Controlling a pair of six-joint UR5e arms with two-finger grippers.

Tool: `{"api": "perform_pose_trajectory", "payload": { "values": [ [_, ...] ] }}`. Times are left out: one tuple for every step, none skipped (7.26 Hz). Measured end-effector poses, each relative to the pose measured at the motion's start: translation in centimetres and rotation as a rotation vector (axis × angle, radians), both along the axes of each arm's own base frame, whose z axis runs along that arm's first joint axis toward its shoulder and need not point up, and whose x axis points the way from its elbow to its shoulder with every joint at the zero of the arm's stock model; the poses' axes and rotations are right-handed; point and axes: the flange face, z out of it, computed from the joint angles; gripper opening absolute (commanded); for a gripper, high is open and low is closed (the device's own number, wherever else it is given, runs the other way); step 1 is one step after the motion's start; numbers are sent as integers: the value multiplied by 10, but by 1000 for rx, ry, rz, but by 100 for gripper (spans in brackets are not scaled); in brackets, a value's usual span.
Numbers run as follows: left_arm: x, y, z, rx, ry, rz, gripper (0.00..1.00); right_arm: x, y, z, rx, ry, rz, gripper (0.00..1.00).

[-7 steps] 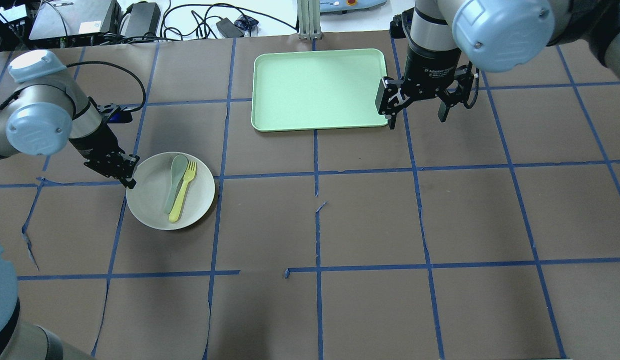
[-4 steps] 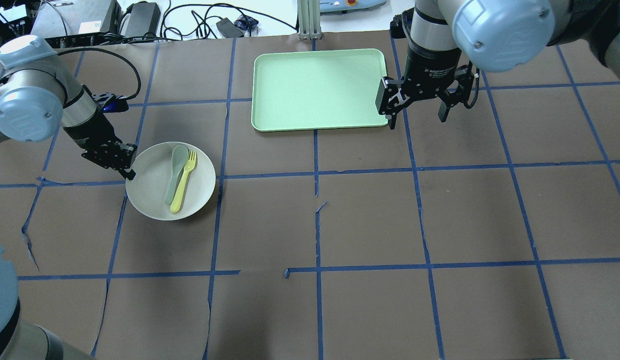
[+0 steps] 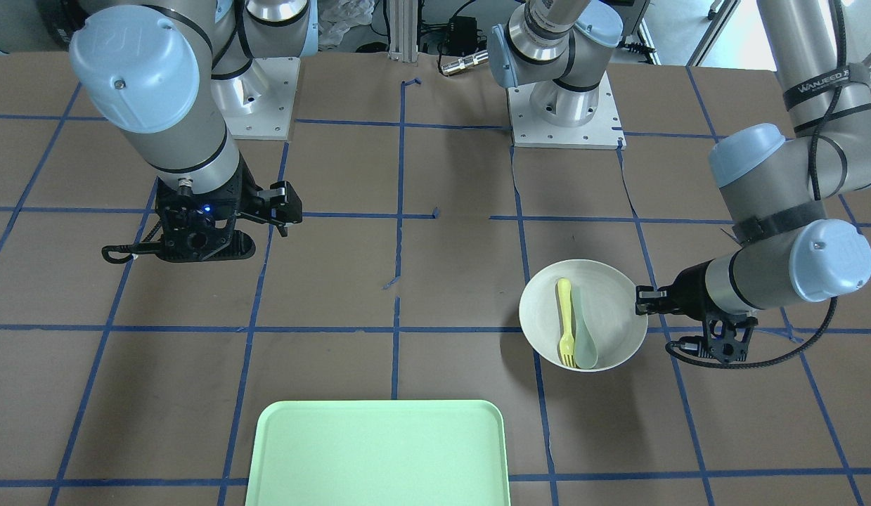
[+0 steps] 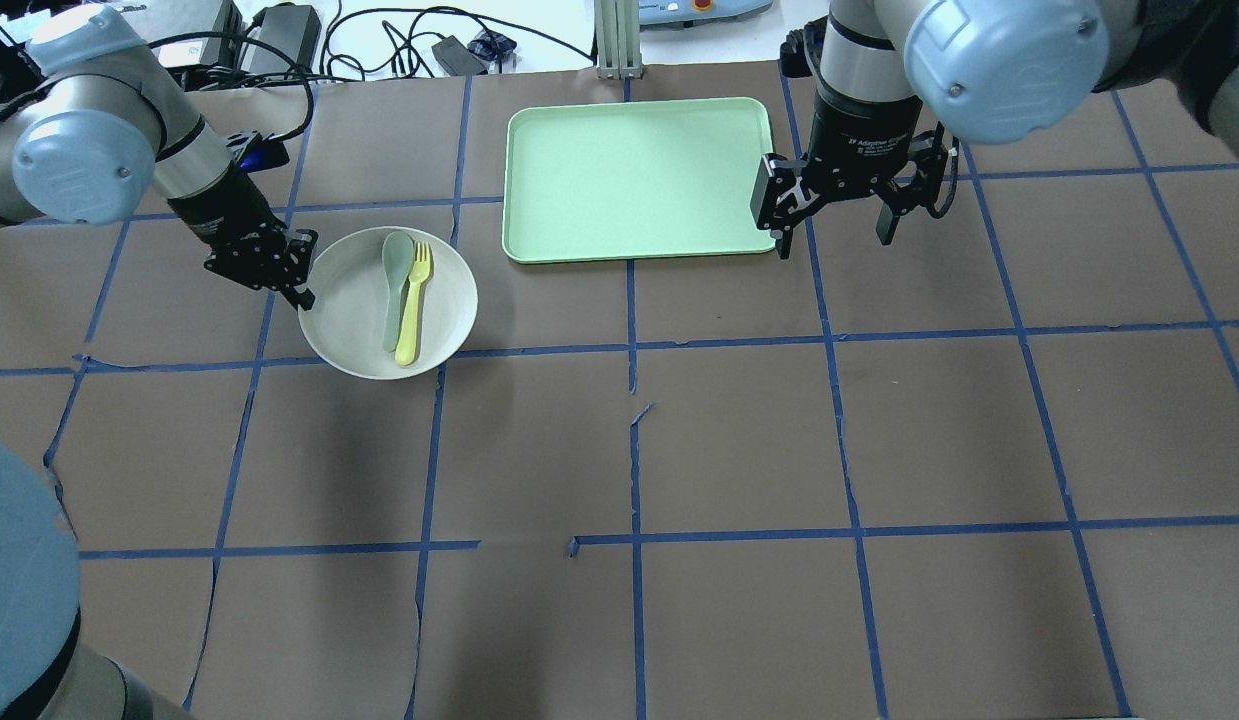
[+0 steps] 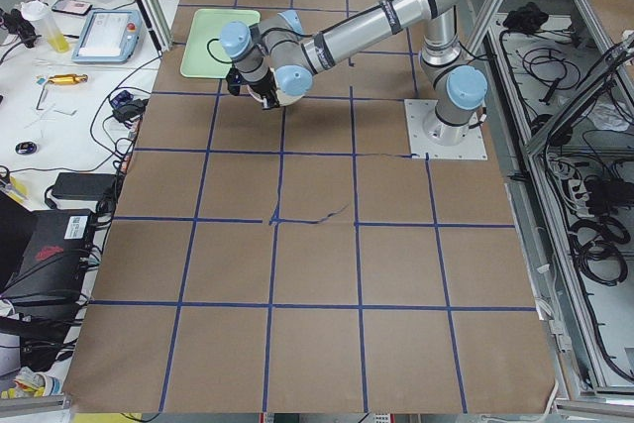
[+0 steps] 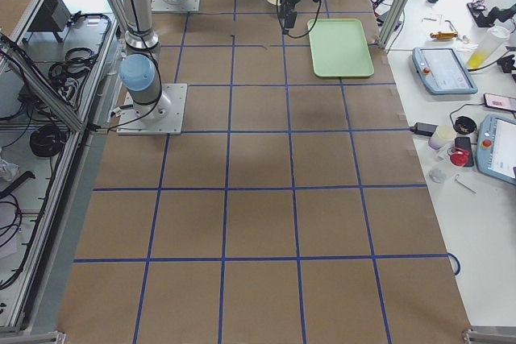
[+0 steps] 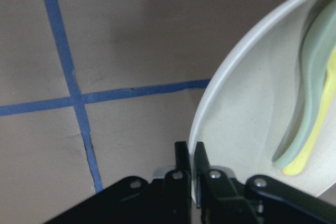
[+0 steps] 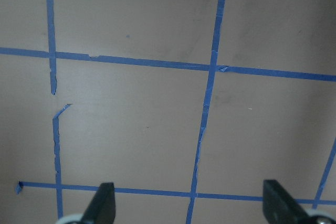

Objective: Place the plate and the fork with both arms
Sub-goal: 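Lift and carry the plate with the left gripper onto the green tray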

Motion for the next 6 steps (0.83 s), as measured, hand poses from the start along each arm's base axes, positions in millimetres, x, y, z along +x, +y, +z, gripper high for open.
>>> {"api": "perform_pose_trajectory", "payload": {
  "values": [
    [-24, -15, 6, -7, 15, 50, 0, 0, 0, 0, 0, -1, 0, 100],
    [-47, -31, 9, -15, 35, 100, 0, 0, 0, 0, 2, -3, -1, 100],
    [-71, -48, 8, -22, 40, 139, 0, 0, 0, 0, 4, -6, -1, 100],
    [-91, -65, 4, -36, 47, 174, 0, 0, 1, 0, 5, -9, -2, 100],
    [-107, -83, 0, -47, 59, 207, 0, 0, 1, 0, 7, -12, -2, 100],
    [-119, -98, -5, -56, 62, 240, 0, 1, 2, 1, 7, -13, -2, 100]
  ]
}}
